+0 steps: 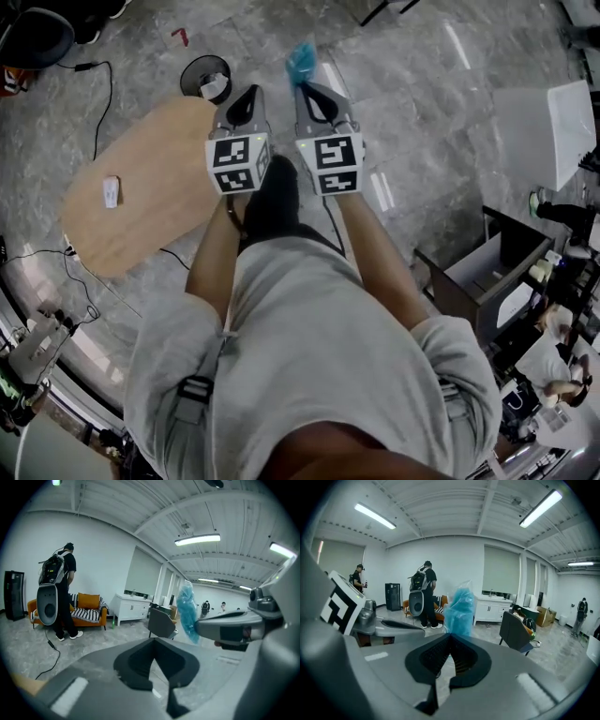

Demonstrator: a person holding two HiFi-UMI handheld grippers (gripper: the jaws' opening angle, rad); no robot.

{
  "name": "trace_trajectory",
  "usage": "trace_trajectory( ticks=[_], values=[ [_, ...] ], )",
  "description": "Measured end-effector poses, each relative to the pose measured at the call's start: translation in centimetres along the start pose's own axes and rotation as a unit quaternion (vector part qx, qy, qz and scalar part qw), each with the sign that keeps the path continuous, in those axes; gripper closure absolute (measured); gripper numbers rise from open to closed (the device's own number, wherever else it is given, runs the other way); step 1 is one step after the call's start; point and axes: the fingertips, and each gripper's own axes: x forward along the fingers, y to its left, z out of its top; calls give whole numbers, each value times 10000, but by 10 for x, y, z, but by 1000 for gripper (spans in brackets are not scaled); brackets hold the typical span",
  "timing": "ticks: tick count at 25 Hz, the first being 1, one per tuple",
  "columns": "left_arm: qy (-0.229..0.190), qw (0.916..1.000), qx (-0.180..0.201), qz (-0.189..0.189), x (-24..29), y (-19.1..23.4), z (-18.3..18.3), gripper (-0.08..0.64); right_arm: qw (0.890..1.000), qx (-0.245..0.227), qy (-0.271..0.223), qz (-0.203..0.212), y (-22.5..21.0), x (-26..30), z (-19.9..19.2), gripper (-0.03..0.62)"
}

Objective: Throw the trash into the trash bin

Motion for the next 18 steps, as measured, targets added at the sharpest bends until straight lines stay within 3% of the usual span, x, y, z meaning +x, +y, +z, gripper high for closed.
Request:
trace_trajectory(
  ticks=[4,10,14,18],
  values=[
    [-88,9995,-176,258,48,30,28,541,9989,-249,192,352,-20,65,19,583],
    [-93,9940,-581,927,75,77,47,541,9923,-548,271,1079,-18,135,51,583],
    [-73,9882,-782,1318,77,124,46,541,9828,-792,368,1627,16,185,64,583],
    [-165,9729,-1174,1986,65,176,36,541,9638,-1223,436,2328,64,222,68,583]
  ],
)
